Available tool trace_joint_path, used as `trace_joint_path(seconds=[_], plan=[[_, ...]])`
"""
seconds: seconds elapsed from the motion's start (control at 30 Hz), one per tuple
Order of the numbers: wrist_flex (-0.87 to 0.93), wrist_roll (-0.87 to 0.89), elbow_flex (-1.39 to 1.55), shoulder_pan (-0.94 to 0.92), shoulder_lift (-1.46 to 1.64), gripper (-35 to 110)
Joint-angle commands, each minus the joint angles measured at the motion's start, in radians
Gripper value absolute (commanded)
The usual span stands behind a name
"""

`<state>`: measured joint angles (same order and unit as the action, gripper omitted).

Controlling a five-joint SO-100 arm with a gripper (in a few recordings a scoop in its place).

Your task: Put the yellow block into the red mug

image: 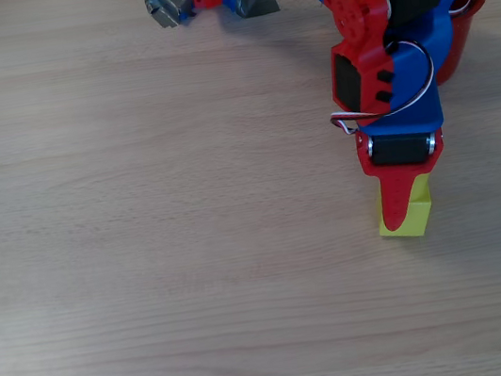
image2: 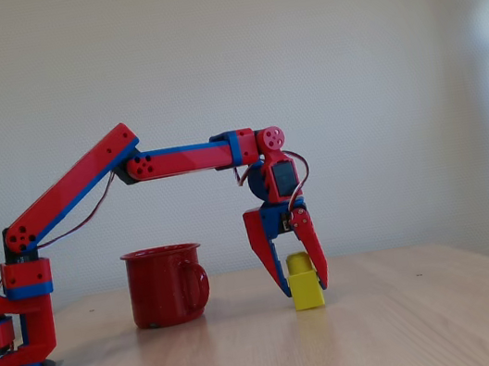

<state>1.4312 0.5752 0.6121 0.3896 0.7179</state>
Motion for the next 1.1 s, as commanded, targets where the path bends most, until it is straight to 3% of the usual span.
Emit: trace_joint_path(seconds=[0.0, 0.47, 0.63, 1.07], plan=[[-0.018, -0.002, -0.063, 0.003, 0.057, 0], [-0.043, -0.061, -0.041, -0.008, 0.060, 0], [-0.037, -0.057, -0.032, -0.017, 0.058, 17], [-0.052, -0.084, -0.032, -0.023, 0.057, 25]])
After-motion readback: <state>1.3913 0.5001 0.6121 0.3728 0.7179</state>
